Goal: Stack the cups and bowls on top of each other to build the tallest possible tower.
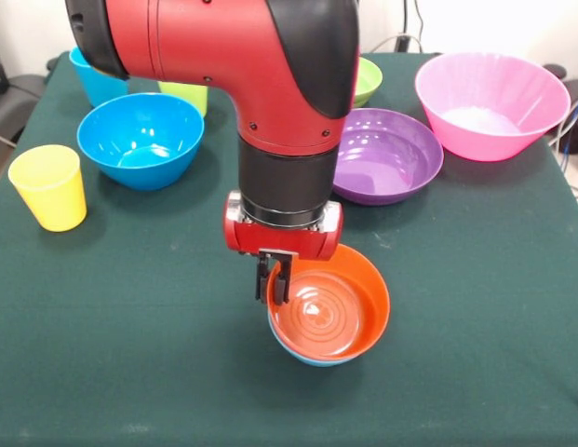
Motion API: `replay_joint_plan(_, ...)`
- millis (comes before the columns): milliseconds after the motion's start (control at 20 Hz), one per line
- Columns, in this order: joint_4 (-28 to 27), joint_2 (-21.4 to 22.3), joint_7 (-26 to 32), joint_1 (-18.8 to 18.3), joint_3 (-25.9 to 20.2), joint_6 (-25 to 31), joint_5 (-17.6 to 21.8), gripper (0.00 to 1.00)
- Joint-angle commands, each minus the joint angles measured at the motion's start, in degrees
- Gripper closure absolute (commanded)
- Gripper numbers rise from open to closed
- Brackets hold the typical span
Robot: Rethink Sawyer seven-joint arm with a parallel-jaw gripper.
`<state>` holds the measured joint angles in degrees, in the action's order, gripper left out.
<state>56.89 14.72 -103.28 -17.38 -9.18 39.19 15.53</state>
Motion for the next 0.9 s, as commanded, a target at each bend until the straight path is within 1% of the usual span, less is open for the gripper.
replay_joint_plan(50, 1.7, -1.1, 5.7, 1.4, -4.0, -2.5, 3.7, 1.00)
replay_joint_plan(350, 1.6, -1.1, 7.9, 0.8, -4.8, -3.2, 4.4, 1.00)
replay_joint_plan(900, 1.9, -0.6, 7.2, 0.9, -4.4, -2.3, 3.9, 1.00)
